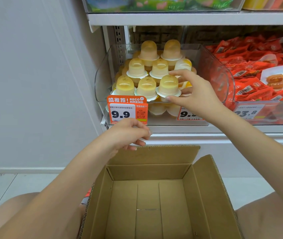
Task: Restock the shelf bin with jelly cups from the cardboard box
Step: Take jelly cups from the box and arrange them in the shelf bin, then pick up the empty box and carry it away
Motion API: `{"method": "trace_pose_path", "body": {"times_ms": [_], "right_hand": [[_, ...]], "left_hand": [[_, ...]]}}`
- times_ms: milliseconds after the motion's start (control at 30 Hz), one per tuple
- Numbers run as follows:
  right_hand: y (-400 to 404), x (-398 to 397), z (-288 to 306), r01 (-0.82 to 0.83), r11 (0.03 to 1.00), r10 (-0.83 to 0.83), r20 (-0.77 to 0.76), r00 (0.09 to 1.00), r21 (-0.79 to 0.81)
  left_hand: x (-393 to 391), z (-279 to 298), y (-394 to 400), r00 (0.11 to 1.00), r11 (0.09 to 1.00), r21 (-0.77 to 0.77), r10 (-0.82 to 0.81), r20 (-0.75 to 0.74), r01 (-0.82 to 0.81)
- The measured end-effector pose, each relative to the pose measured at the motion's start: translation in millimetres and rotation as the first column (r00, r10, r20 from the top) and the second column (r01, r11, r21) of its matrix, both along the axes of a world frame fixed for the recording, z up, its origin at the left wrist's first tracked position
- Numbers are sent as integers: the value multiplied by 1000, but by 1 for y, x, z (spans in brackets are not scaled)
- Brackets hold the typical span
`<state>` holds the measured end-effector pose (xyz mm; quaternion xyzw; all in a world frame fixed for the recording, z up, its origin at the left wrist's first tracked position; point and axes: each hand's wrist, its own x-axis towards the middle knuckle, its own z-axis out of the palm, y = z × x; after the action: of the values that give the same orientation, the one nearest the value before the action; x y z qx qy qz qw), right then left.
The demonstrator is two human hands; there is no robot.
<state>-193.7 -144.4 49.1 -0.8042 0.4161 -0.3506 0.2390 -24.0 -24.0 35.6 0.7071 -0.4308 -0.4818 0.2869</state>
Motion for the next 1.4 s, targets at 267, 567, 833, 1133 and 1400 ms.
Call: {"method": "trace_pose_path", "body": {"times_ms": [267,567,833,1133,1400], "right_hand": [[0,0,-1,-18,1000,18,-5,1000,11],[1,2,-1,-44,997,42,-38,998,-56],[-1,-1,-4,-51,995,45,-74,996,-83],[10,-13,-8,62,986,-64,-8,998,-155],[58,-101,-94,15,988,42,-360,932,154]], "left_hand": [[0,0,1,1000,1000,-3,16,-1,-16],[-1,-1,-1,1000,1000,-8,15,0,-15],[0,-3,-2,1000,999,-25,28,4,-28],[7,-23,-3,977,997,-81,16,212,1],[60,-106,47,648,982,37,-150,747,184]]}}
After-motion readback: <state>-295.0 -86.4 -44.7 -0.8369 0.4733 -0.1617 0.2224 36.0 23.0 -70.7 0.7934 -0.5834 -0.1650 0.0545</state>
